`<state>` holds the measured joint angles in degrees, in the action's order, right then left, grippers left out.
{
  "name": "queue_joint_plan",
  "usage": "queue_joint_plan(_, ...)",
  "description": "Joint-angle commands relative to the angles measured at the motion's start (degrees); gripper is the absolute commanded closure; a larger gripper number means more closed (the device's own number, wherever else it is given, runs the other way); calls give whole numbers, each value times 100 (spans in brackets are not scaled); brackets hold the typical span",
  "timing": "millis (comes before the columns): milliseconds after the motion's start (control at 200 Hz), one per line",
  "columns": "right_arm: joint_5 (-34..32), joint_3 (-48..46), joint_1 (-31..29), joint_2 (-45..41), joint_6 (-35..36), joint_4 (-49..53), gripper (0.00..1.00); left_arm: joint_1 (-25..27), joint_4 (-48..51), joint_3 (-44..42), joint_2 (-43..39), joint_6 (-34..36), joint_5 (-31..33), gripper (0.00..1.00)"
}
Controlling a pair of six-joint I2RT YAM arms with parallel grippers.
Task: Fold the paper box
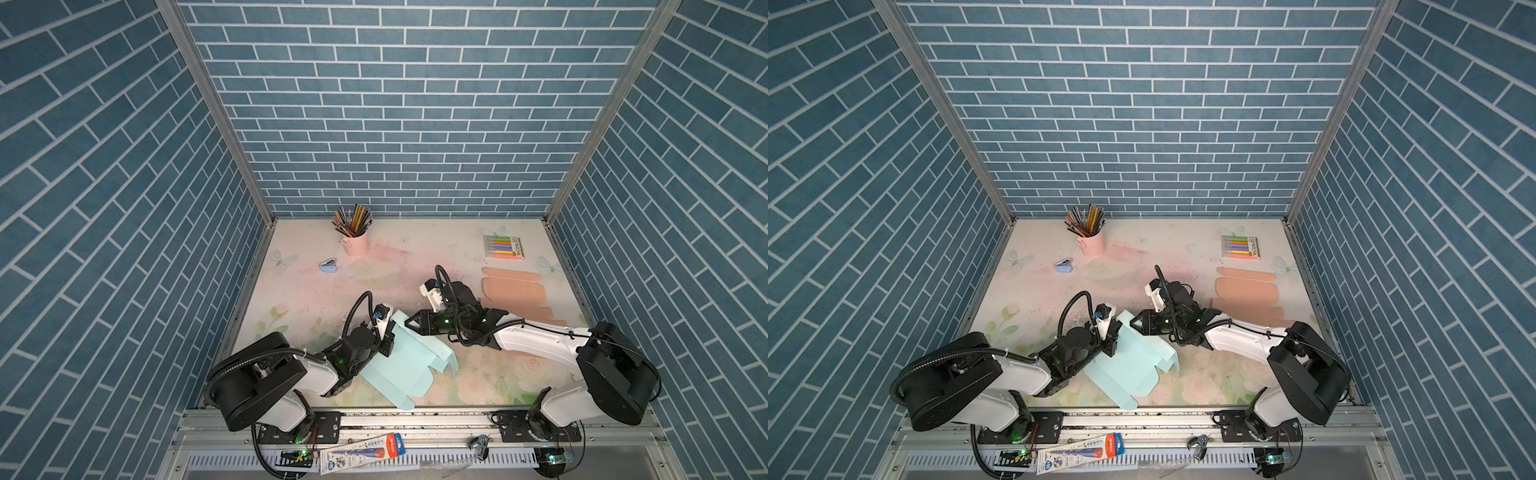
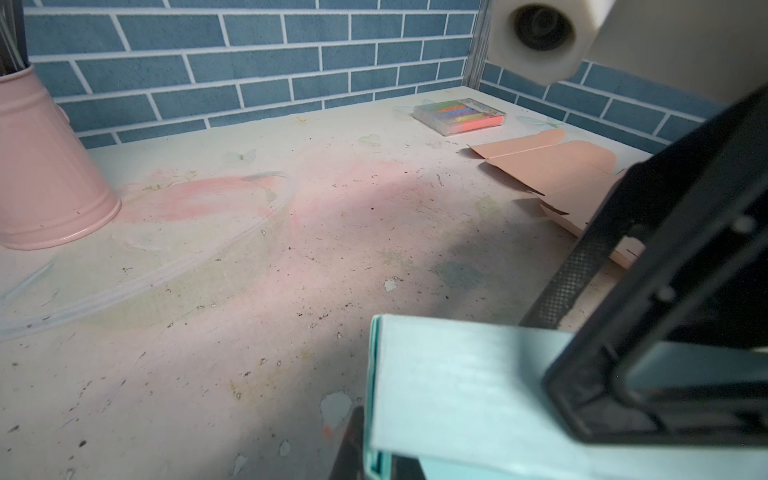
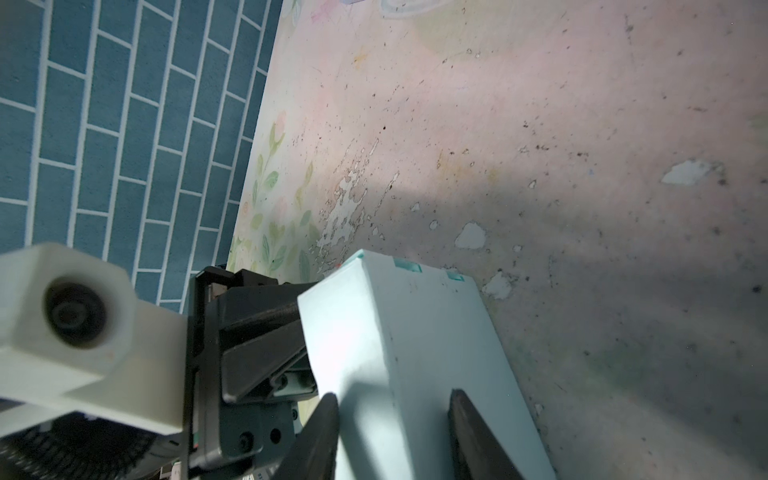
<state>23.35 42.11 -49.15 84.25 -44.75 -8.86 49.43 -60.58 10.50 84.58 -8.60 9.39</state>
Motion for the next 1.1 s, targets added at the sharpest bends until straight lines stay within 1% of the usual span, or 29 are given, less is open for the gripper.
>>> queue_joint_plan(0,205,-158,-200,5,-159,130,59,16,38,-66,155,-90,45,86)
queue_joint_plan(310,256,-172,-198,-56,-208,71,60,26,-84,-14,333,-100,24,86)
queue_joint_plan(460,403,-250,-200,-55,-360,-176,60,43,-113,-13,398,-89,28,93)
queue_joint_plan(585,483,-336,-198,-77,-506,-378,60,68,-119,-13,433,-74,55,93)
queue_joint_plan(810,369,-374,-199,-109,-491,-328,60,114,-155,-28,487,-74,81,83)
queue_joint_plan(955,274,-395,-200,-162,-438,-235,61,124,-363,-98,614,-166,82,76)
queue_joint_plan(1095,214,-406,-196,-176,-425,-210,61,121,-517,-59,798,-193,-17,74)
